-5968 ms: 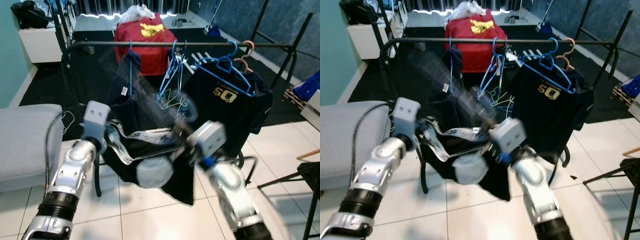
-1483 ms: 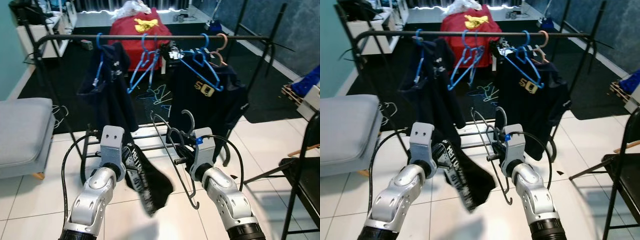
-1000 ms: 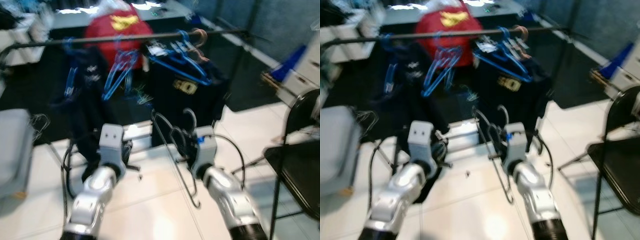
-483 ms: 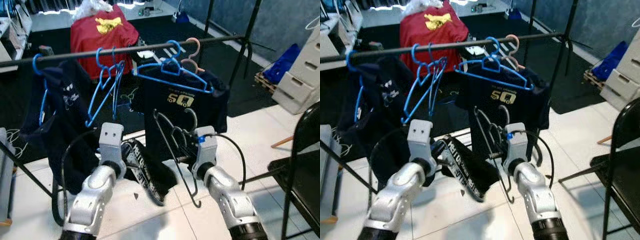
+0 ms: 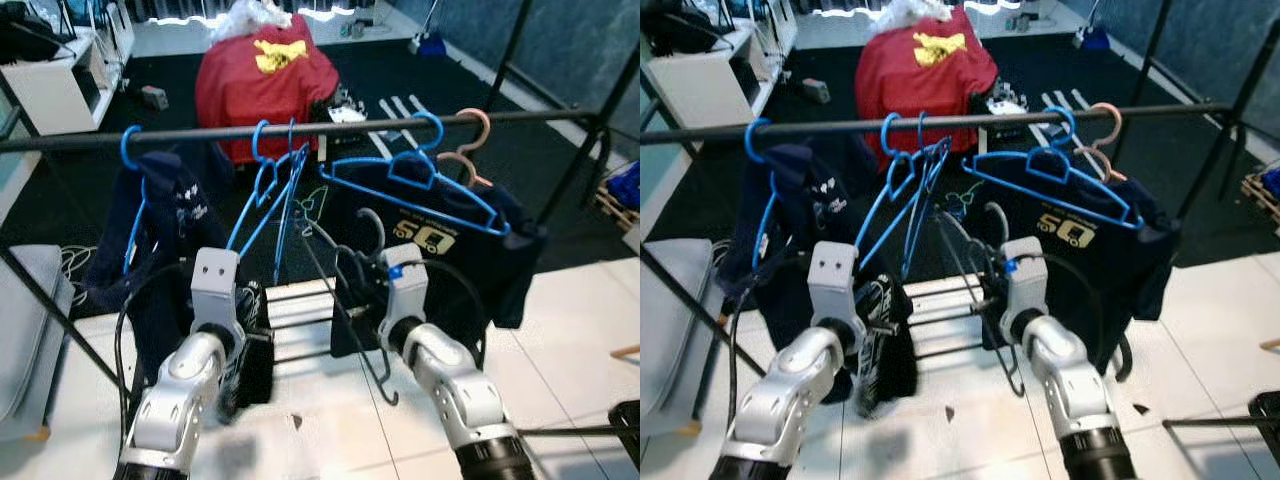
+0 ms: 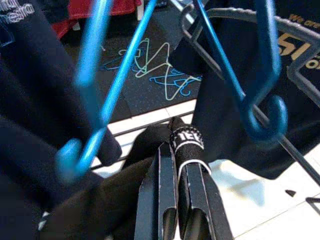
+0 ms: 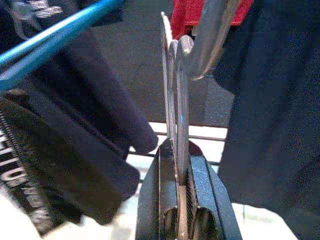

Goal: Hang hanger

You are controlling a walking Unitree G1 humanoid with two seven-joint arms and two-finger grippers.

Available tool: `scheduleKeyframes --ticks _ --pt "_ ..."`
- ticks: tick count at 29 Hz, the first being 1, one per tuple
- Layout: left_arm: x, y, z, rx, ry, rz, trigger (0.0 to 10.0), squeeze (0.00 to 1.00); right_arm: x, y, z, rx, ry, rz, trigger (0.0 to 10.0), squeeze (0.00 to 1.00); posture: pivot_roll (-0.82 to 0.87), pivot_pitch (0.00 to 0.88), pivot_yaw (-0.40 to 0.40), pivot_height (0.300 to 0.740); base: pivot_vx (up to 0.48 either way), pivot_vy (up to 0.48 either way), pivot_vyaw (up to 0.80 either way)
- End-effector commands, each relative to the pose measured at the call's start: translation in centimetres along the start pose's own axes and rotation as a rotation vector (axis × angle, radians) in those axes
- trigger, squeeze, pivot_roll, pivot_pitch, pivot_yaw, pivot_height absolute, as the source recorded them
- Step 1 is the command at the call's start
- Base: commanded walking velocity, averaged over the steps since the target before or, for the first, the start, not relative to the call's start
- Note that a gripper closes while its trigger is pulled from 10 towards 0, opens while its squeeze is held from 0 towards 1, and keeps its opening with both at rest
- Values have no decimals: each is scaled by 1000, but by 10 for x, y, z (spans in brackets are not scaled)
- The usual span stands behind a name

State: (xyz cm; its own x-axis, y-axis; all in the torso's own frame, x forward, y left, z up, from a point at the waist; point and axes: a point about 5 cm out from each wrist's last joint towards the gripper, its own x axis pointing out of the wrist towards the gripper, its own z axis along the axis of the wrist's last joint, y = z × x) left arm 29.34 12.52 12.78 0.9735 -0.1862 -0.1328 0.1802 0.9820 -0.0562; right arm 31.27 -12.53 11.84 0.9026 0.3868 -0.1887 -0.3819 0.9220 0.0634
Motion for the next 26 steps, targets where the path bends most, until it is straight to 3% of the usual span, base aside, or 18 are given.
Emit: scheduleKeyframes --ticks 1,5,13,26 --pt "0 -2 -3 -2 14 -10 10000 0 -1 -3 1 3 -11 -16 10000 0 8 88 -19 740 371 0 0" --pt "-4 -6 -6 -3 22 -51 10000 0 -2 -6 5 3 -20 -41 10000 0 4 89 -18 740 293 0 0" --pt "-14 -22 -6 32 3 -191 10000 0 -2 -13 17 -30 -62 -75 10000 0 5 93 -19 740 0 0 0" --pt "-15 -6 -9 63 28 -123 10000 0 -2 -19 44 -81 -171 -136 10000 0 18 97 -15 740 0 0 0"
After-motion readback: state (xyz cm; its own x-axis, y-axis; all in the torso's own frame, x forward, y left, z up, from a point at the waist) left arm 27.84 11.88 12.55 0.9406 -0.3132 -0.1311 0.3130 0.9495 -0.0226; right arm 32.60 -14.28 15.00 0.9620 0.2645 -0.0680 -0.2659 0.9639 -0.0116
